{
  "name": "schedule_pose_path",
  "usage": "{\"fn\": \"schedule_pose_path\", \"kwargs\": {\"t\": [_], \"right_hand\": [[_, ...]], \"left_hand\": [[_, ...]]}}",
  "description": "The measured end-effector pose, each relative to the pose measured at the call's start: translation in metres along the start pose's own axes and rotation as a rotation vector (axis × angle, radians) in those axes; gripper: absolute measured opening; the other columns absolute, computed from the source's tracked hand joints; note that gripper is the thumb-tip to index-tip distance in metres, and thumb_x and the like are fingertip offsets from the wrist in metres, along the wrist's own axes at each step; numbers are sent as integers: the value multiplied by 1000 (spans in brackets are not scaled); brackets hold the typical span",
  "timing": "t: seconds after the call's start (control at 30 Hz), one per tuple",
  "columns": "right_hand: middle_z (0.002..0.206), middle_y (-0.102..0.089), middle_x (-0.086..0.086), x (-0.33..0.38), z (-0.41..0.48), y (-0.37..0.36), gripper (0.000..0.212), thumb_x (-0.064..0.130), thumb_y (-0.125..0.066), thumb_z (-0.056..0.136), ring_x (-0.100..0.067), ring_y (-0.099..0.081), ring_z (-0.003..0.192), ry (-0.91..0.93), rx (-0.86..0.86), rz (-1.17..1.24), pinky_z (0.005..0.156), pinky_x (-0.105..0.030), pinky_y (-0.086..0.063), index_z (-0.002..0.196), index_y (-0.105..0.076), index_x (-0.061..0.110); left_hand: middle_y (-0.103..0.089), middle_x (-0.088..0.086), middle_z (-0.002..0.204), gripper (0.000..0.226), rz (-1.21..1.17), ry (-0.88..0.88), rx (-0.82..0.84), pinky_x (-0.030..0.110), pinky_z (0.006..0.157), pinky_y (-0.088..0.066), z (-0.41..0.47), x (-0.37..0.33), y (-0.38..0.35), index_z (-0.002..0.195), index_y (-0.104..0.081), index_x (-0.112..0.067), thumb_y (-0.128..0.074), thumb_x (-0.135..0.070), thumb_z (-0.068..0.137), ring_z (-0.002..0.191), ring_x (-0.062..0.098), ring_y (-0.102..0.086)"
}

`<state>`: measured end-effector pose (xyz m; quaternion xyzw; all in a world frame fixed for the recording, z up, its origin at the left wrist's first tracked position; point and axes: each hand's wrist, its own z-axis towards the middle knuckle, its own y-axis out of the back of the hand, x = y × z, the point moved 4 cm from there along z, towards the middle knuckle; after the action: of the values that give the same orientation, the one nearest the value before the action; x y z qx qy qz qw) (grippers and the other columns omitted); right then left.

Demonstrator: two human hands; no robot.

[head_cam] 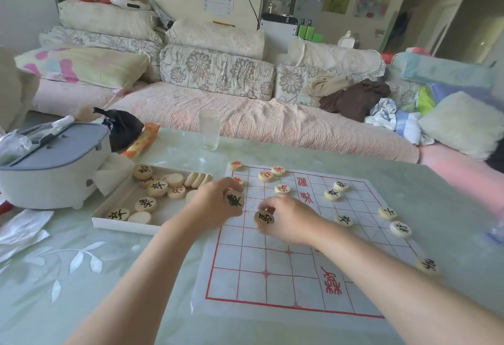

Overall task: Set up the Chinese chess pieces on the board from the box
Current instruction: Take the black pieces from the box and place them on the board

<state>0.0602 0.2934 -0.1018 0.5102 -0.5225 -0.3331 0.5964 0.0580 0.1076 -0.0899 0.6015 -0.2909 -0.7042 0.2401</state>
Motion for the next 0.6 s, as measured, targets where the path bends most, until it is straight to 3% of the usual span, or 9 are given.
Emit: {"fn": "schedule_pose_path", "kwargs": {"t": [0.13,0.3,0.4,0.6], "right_hand": [[118,-57,12,-42,-28,11,44,54,-68,80,-12,-56,107,-69,-35,42,92,-36,-50,119,-62,35],[113,-56,13,-96,-59,25,38,57,-65,80,-14,-58,104,-168,-92,102,92,-37,-49,112,-63,39],[119,-55,11,-131,-74,30,42,55,-65,82,-13,-57,108,-225,-103,100,94,-36,-48,120,-61,38],[131,-55,8,-197,-100,35,48,49,-69,84,-12,-54,118,-312,-108,83,99,-31,-44,128,-57,33]], "left_hand": [[-63,-8,94,34,-98,-48,128,21,64,-52,0,-30,-38,101,-63,-36,-77,-18,76,81,13,-61],[-68,-4,100,32,-188,-14,240,37,79,-59,-1,-61,-79,107,-68,-26,-72,-10,80,77,16,-70],[-66,0,105,36,-244,16,262,27,69,-57,0,-79,-101,114,-66,-26,-59,-5,87,80,17,-63],[-64,-6,98,36,-278,55,267,32,77,-57,-1,-105,-144,122,-59,-22,-58,-8,89,81,17,-67]]}}
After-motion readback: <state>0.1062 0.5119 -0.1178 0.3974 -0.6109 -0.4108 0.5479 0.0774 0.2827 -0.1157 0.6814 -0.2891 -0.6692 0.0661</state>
